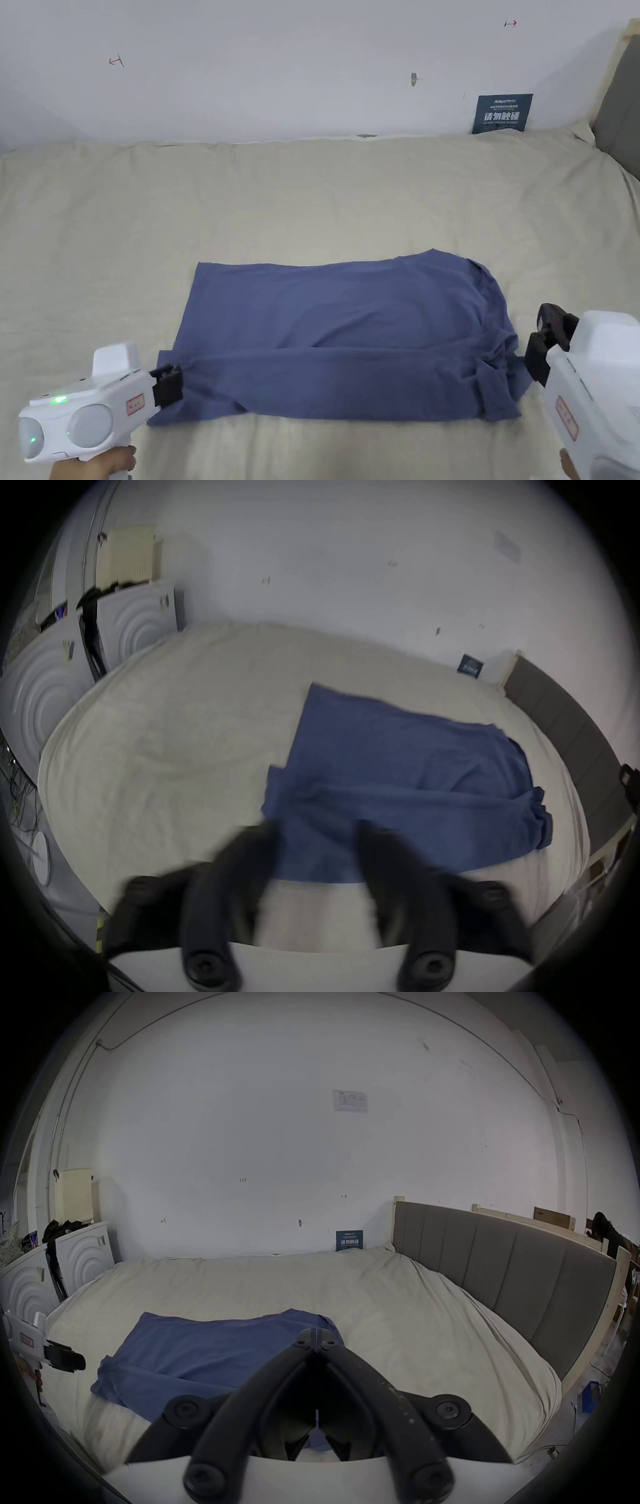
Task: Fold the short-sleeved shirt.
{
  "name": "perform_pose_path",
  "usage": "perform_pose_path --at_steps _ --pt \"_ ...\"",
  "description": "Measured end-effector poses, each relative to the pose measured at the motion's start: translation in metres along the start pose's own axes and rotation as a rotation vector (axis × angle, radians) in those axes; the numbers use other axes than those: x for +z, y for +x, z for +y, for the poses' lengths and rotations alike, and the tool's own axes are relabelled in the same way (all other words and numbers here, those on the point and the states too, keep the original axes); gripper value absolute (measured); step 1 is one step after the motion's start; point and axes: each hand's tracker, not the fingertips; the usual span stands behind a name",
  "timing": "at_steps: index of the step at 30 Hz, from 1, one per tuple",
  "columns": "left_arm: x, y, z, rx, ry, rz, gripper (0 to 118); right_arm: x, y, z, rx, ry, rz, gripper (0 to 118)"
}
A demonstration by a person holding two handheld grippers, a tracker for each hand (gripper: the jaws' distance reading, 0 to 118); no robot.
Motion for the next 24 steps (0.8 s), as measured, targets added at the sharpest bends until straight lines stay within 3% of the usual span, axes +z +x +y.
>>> perform_pose_path --at_steps 1,2,3,6,9,13,14,15,16,17,18,19,21,22,24 --pt "-0.009 -0.003 -0.001 -0.003 -0.025 0.02 98 -0.003 0.001 -0.001 -0.001 -0.009 -0.002 1" --pt "-0.019 -0.006 -0.001 -0.019 -0.069 0.045 111 -0.005 0.002 -0.003 -0.004 -0.019 -0.003 1" --pt "-0.027 -0.007 -0.003 -0.025 -0.074 0.071 113 -0.008 0.002 -0.004 -0.006 -0.028 -0.004 1" --pt "-0.051 -0.009 -0.011 -0.026 -0.106 0.089 96 -0.016 0.003 -0.011 -0.002 -0.059 -0.01 2" --pt "-0.074 -0.007 -0.02 -0.037 -0.186 0.083 58 -0.025 0.005 -0.016 0.003 -0.095 -0.01 2" --pt "-0.075 0.007 -0.028 -0.095 -0.14 0.118 53 -0.037 0.009 -0.025 -0.005 -0.147 -0.016 2" --pt "-0.072 0.009 -0.028 -0.127 -0.124 0.096 42 -0.041 0.011 -0.027 -0.015 -0.166 -0.018 2" --pt "-0.07 0.01 -0.027 -0.144 -0.117 0.064 22 -0.048 0.012 -0.031 -0.022 -0.2 -0.018 3" --pt "-0.064 0.009 -0.026 -0.135 -0.123 0.007 9 -0.055 0.013 -0.035 -0.03 -0.229 -0.015 9" --pt "-0.063 0.011 -0.024 -0.127 -0.134 0.045 9 -0.066 0.014 -0.041 -0.039 -0.271 -0.009 21" --pt "-0.059 0.012 -0.022 -0.14 -0.124 0.053 9 -0.078 0.016 -0.048 -0.05 -0.331 0.003 39" --pt "-0.055 0.013 -0.02 -0.147 -0.09 0.053 9 -0.089 0.016 -0.056 -0.052 -0.379 0.007 64" --pt "-0.044 0.009 -0.014 -0.132 -0.062 0.033 9 -0.112 0.013 -0.074 -0.053 -0.477 0.007 98" --pt "-0.042 0.01 -0.011 -0.131 -0.061 0.027 9 -0.121 0.011 -0.081 -0.062 -0.504 0.013 108" --pt "-0.04 0.009 -0.009 -0.143 -0.057 0.027 9 -0.138 0.007 -0.095 -0.048 -0.556 0.031 106"
